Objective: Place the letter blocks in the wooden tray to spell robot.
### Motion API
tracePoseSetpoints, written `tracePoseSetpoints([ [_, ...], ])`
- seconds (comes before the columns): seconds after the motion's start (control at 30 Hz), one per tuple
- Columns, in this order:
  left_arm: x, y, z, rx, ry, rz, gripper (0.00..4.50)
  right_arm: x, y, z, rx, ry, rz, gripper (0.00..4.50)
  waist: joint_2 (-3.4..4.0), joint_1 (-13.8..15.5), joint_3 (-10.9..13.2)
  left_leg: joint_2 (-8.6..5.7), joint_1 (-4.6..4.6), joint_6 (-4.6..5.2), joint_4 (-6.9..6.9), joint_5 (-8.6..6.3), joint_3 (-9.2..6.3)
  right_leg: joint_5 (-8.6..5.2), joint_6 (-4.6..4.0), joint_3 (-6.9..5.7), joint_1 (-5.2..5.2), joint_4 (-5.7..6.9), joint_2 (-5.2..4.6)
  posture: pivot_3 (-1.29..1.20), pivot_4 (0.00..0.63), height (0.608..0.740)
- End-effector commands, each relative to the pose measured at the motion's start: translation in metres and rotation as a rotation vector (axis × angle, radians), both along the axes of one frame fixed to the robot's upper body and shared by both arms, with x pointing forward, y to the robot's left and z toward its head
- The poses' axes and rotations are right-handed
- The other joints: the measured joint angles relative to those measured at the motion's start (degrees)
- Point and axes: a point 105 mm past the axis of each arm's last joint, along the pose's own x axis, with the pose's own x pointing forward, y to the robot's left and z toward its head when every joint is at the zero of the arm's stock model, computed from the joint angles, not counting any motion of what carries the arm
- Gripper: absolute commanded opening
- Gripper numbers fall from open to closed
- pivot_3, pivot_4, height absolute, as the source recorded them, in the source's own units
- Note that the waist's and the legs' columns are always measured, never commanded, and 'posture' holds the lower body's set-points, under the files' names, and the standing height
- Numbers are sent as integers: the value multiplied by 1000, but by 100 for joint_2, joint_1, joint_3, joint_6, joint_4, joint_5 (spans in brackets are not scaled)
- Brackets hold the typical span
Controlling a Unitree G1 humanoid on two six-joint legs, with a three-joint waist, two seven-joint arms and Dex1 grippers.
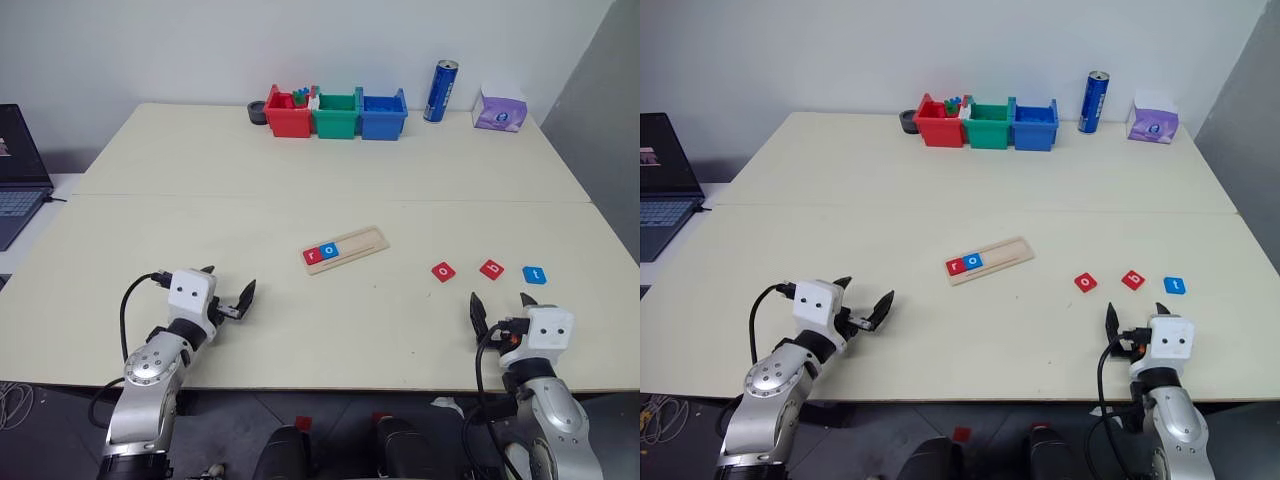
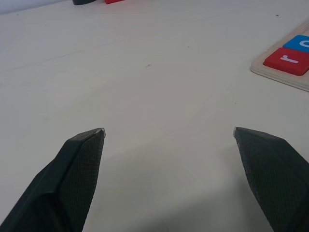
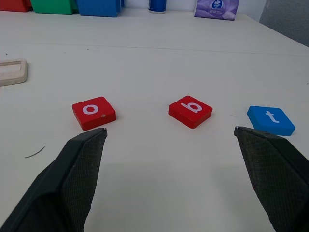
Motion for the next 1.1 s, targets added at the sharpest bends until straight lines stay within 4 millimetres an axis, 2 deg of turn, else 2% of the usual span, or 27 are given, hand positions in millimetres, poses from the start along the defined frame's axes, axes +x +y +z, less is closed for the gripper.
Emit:
tracePoseSetpoints([
  [0.03,1,-5,17,-21,-67,-32,4500,-1,-3,9,-7,-42,-14,4492,0,0,0,0,0,0,0,0,0,0,0,0,0,0,0,0,150,740],
  [0.2,-1,-11,16,-24,-56,-46,4500,-2,-2,6,-6,-33,-11,4492,0,0,0,0,0,0,0,0,0,0,0,0,0,0,0,0,150,740],
  [0.3,-2,-15,22,-20,-108,-79,4500,-2,-2,6,-6,-31,-10,4492,0,1,0,0,0,0,0,0,0,0,0,1,0,0,0,0,150,740],
  [0.6,6,-6,25,-23,-108,-42,4500,-1,-1,6,-5,-30,-7,4492,0,1,0,-1,0,0,0,0,1,0,0,0,0,0,2,0,150,740],
  [0.93,5,-25,29,-81,-60,-247,4500,-5,4,5,-10,-19,26,4492,0,-3,0,-1,0,0,0,0,2,0,0,0,0,0,4,0,150,740],
  [1.0,9,-26,30,-64,-53,-284,4500,-5,10,4,-13,-10,73,4492,0,0,0,-1,0,0,0,0,3,0,0,-2,0,0,7,0,150,740],
  [1.1,20,-35,31,-40,4,-423,4500,-5,44,6,35,31,327,4492,-1,2,1,-6,0,0,2,1,8,0,-1,-8,1,1,13,0,150,740],
])
